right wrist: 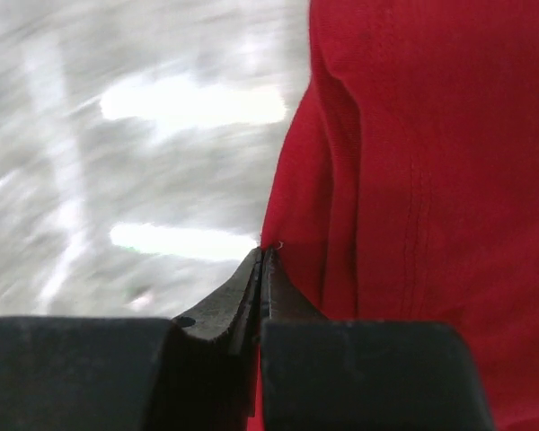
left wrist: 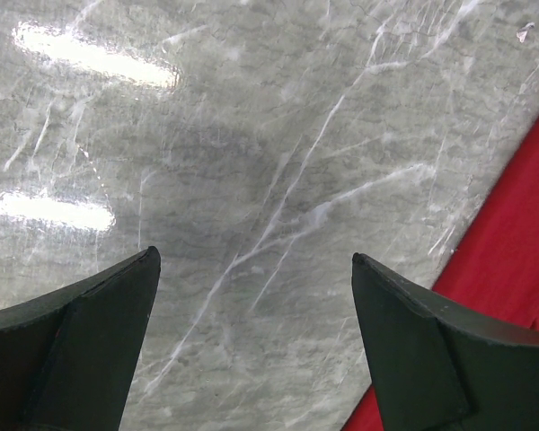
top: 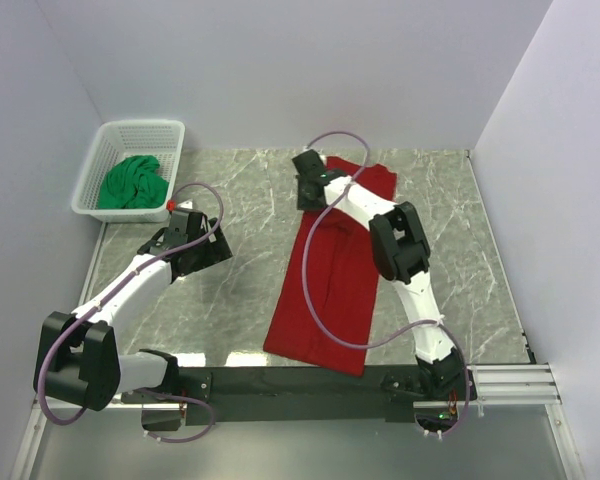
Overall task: Fold and stack the t-shirts
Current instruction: Fold the tshirt
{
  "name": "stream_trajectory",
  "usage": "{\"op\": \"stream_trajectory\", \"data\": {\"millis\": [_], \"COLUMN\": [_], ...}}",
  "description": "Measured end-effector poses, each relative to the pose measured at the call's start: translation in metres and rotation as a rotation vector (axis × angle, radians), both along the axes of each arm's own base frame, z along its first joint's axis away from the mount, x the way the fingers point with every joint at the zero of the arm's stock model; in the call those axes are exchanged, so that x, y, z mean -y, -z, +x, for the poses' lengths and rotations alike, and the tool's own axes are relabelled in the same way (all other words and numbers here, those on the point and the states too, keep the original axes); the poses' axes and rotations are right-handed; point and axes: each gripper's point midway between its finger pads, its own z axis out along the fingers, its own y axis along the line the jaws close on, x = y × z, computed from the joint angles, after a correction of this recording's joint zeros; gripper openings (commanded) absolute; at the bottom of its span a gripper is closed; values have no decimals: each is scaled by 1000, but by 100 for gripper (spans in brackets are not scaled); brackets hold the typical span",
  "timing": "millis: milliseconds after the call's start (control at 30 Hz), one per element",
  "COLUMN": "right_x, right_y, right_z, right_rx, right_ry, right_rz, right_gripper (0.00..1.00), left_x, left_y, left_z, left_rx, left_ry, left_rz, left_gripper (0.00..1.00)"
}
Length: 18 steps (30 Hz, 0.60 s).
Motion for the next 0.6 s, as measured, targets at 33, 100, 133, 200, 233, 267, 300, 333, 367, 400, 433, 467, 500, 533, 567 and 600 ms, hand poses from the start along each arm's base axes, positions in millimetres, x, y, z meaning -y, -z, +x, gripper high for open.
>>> {"op": "stream_trajectory", "data": {"millis": [33, 100, 133, 200, 233, 267, 300, 333, 367, 400, 433, 467, 500, 533, 567, 600], "right_x": [-13, -35, -47, -68, -76, -84, -89, -94, -97, -97, -94, -89, -82, -74, -67, -57], "right_y": [-2, -7, -10, -15, -18, -21, -23, -26, -29, -30, -33, -38, -45, -52, -62, -71], "right_z": [-3, -8, -10, -13, -15, -17, -20, -23, -26, -30, -35, -41, -47, -52, -57, -64], "right_rx": [8, 23, 35, 58, 71, 81, 84, 91, 97, 96, 94, 90, 87, 88, 95, 98], "right_ry": [-48, -131, -177, -252, -281, -308, -326, -343, -355, -363, -365, -363, -356, -341, -326, -309], "right_rz": [0, -1, 1, -1, -4, -5, -5, -2, -2, -3, -4, -7, -12, -16, -14, -17], "right_gripper": [0, 0, 0, 13, 17, 22, 31, 35, 38, 42, 43, 43, 44, 44, 44, 42], "left_x": [0, 0, 0, 0, 0, 0, 0, 0, 0, 1, 2, 3, 5, 6, 9, 11], "left_y": [0, 0, 0, 0, 0, 0, 0, -1, -1, -1, -1, -1, -1, -1, 0, 0], "left_z": [0, 0, 0, 0, 0, 0, 0, 0, 0, 1, 1, 0, 0, 0, -1, -2], "left_rx": [0, 0, 0, 0, 0, 1, 1, 3, 3, 5, 5, 4, 4, 4, 2, -1], "left_ry": [0, 0, 0, 0, 0, 0, 0, 0, 1, 3, 7, 10, 16, 20, 28, 34], "left_rz": [0, 0, 0, 0, 0, -1, -1, -1, -2, -5, -11, -15, -23, -28, -35, -41], "left_gripper": [93, 93, 93, 93, 93, 93, 94, 94, 94, 95, 95, 95, 95, 95, 95, 95]}}
